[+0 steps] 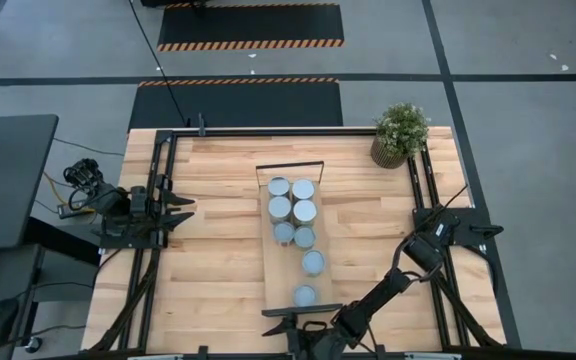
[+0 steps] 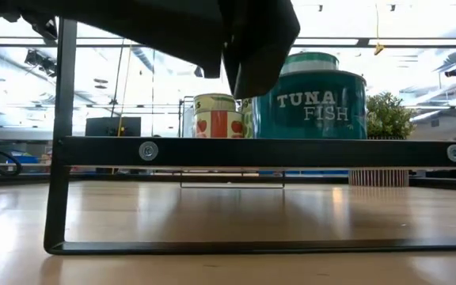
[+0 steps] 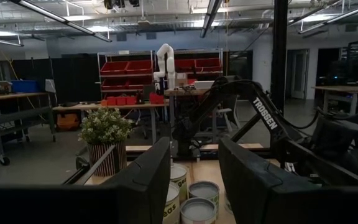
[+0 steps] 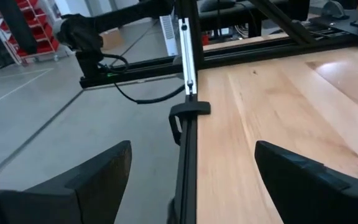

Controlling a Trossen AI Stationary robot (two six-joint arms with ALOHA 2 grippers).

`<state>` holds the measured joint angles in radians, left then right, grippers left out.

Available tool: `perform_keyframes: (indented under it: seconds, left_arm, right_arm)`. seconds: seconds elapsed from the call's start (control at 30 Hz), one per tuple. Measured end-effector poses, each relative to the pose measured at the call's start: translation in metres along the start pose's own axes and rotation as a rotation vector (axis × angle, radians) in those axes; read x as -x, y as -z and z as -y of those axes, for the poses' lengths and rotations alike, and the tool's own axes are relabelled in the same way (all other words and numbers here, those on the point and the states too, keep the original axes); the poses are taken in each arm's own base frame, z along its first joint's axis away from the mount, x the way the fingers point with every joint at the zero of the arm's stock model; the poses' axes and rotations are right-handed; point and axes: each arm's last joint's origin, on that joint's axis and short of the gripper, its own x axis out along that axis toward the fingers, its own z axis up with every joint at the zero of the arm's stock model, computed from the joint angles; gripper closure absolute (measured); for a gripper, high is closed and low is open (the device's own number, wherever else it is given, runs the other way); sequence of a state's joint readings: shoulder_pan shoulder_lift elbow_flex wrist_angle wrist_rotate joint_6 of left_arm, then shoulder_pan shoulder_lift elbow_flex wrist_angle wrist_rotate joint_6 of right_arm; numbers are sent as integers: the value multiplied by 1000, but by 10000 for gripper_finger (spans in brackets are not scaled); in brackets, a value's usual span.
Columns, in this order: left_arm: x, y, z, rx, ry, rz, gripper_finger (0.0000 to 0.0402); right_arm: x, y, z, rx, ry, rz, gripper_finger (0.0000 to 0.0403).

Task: Pick and place cans onto a shelf
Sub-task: Put the canned tuna on the shelf

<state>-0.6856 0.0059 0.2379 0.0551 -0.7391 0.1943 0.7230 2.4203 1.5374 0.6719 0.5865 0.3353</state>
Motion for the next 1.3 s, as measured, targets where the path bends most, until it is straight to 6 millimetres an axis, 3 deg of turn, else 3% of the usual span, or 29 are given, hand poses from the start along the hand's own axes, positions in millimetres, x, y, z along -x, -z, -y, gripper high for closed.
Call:
perform_keyframes:
  seconds: [0.23,0.57,0.73,0.9,1.13,1.3]
  left_arm:
    - [0,0,0,0,0,0,260]
    - [0,0,0,0,0,0,260]
    - [0,0,0,0,0,0,260]
    - [0,0,0,0,0,0,260]
    - [0,0,0,0,0,0,260]
    - [0,0,0,0,0,0,260]
  right_arm:
    - [2,13,19,-17,116,-8,54]
    - [21,21,2,64,342,72,54]
    - [22,20,-5,35,245,57,54]
    - [14,2,-15,54,184,79,54]
    - [0,-11,-7,32,89,83,54]
    - [4,-14,-14,25,52,116,54]
